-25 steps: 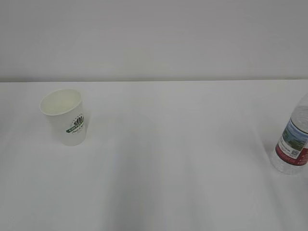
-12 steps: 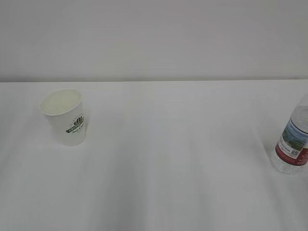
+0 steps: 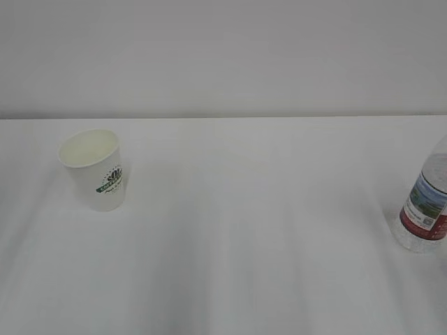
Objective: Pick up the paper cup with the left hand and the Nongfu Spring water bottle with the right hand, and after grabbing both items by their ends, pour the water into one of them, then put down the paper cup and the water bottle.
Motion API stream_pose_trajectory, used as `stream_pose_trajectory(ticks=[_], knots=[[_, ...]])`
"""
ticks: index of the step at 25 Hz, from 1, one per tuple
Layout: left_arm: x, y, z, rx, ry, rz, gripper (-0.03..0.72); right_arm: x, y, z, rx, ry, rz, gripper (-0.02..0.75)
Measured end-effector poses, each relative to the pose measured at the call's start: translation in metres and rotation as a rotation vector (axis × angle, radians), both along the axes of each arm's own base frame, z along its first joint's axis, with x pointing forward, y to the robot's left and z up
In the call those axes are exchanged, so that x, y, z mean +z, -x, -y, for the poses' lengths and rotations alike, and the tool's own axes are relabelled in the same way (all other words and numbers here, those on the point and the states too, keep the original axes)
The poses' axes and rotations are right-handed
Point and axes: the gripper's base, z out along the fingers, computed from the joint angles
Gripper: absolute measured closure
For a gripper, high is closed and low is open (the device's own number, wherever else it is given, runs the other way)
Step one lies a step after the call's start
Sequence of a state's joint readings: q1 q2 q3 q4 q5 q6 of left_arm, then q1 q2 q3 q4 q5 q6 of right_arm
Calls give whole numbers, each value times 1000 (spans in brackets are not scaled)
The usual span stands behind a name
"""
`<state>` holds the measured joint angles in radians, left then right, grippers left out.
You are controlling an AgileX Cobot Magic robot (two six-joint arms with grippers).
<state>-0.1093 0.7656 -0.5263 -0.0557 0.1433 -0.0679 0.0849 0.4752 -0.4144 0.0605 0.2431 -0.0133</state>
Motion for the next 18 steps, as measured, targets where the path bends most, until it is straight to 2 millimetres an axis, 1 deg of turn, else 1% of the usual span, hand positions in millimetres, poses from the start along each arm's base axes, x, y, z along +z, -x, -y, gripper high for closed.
stream_pose_trajectory(ticks=[6, 8, 13, 18], knots=[[-6, -12, 1, 4, 3, -9, 188, -20, -3, 0, -6, -10, 1, 188], [-12, -14, 1, 8, 11, -11, 190, -26, -3, 0, -7, -9, -11, 188], [-29, -12, 1, 20, 34, -21, 191, -30, -4, 0, -9, -26, -20, 188], [-43, -8, 2, 14, 36, -28, 192, -36, -14, -1, -14, -26, -50, 189]])
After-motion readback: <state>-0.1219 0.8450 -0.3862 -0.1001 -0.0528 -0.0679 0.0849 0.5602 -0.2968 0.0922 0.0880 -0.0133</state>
